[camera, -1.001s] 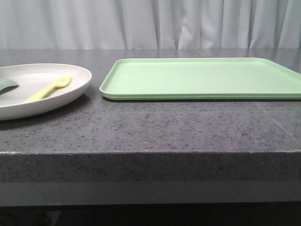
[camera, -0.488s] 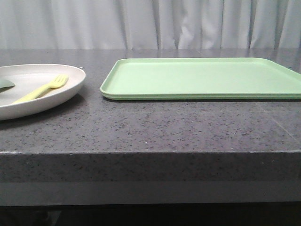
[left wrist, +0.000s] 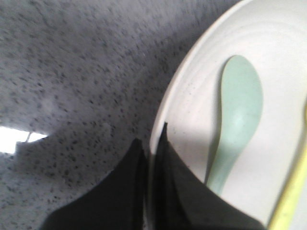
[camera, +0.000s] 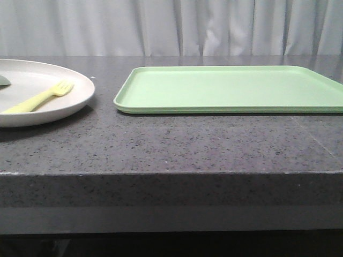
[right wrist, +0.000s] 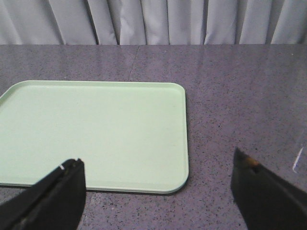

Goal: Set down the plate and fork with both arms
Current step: 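Grasp the cream plate's rim with the left gripper, then lift the plate with the left gripper and lower it onto the tray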

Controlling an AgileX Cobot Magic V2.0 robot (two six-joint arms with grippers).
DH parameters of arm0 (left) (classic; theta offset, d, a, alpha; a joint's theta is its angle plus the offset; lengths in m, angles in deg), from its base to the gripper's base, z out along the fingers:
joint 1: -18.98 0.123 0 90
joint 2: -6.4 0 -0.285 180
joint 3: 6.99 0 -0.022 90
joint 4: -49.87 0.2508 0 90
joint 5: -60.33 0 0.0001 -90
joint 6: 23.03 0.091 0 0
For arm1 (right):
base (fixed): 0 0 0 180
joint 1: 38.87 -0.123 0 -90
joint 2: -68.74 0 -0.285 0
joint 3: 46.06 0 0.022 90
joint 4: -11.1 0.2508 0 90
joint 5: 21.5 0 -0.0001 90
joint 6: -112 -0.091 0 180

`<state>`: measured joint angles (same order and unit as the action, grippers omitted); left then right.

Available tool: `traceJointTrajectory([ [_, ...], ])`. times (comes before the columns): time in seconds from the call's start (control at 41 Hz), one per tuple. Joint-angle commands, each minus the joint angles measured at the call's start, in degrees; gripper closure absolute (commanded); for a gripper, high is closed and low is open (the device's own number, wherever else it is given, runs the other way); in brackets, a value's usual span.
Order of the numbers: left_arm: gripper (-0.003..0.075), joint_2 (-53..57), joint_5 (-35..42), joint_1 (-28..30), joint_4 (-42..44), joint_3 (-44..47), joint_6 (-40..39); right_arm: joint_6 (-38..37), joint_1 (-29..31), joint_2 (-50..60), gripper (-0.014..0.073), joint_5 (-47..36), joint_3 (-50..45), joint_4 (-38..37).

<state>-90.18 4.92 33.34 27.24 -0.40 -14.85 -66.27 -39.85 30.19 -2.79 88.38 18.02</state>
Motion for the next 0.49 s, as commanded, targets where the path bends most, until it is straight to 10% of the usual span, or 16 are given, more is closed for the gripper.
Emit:
traceJointTrajectory([
  [0.0,0.0738,2.83,2.51,1.91,-8.36,-1.38,2.42,0.09,0.14,-0.51,-0.0041,-4.31,1.99,0.09],
  [0.464,0.0738,-0.69,3.34,-11.1,-13.65,-9.52,0.75,0.09,0.14,-0.51,-0.0041,-4.31,1.99,0.09],
])
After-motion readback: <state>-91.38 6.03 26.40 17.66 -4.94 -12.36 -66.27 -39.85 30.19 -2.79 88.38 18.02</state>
